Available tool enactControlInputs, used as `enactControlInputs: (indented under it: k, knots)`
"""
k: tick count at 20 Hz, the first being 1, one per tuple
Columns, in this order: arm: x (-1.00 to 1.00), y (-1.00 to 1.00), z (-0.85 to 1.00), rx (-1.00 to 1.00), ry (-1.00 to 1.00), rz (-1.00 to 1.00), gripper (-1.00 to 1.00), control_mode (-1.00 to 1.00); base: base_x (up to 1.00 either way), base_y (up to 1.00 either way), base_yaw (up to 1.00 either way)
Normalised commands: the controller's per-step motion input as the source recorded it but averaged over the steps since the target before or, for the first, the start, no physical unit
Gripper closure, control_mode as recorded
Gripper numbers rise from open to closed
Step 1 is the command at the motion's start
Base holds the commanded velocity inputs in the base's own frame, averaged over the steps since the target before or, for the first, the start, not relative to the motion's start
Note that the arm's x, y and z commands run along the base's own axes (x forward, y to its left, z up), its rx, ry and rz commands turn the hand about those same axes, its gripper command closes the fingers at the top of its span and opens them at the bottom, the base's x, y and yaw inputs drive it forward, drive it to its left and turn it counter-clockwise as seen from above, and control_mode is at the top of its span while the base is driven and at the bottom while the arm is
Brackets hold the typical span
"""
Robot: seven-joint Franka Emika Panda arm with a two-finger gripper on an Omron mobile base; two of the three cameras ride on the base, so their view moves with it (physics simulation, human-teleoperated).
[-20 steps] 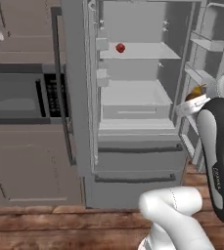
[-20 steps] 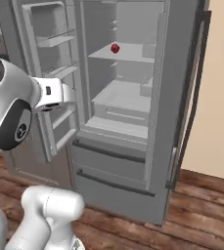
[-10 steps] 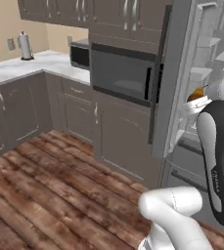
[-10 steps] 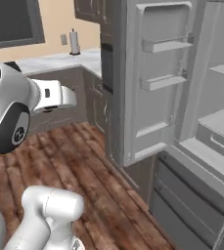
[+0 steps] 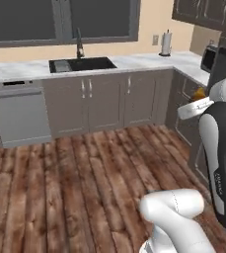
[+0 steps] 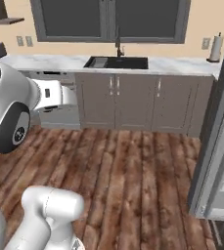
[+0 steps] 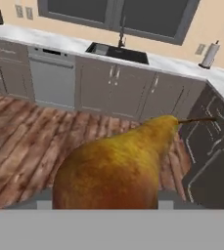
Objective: Open the fridge, remove the pear, bell pepper, and shrimp, and place them on any counter.
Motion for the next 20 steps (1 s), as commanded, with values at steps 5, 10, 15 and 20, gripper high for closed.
enactControlInputs:
  k: [5, 10, 15, 20]
  knots:
    - [0.00, 0.00, 0.00, 0.00, 0.00, 0.00, 1.00, 1.00, -0.14, 0.00, 1.00]
    - [0.00, 0.00, 0.00, 0.00, 0.00, 0.00, 1.00, 1.00, -0.17, 0.01, 1.00]
    - [0.00, 0.00, 0.00, 0.00, 0.00, 0.00, 1.00, 1.00, -0.01, 0.11, 0.91]
    - [0.00, 0.00, 0.00, 0.00, 0.00, 0.00, 1.00, 1.00, 0.00, 0.15, 0.79]
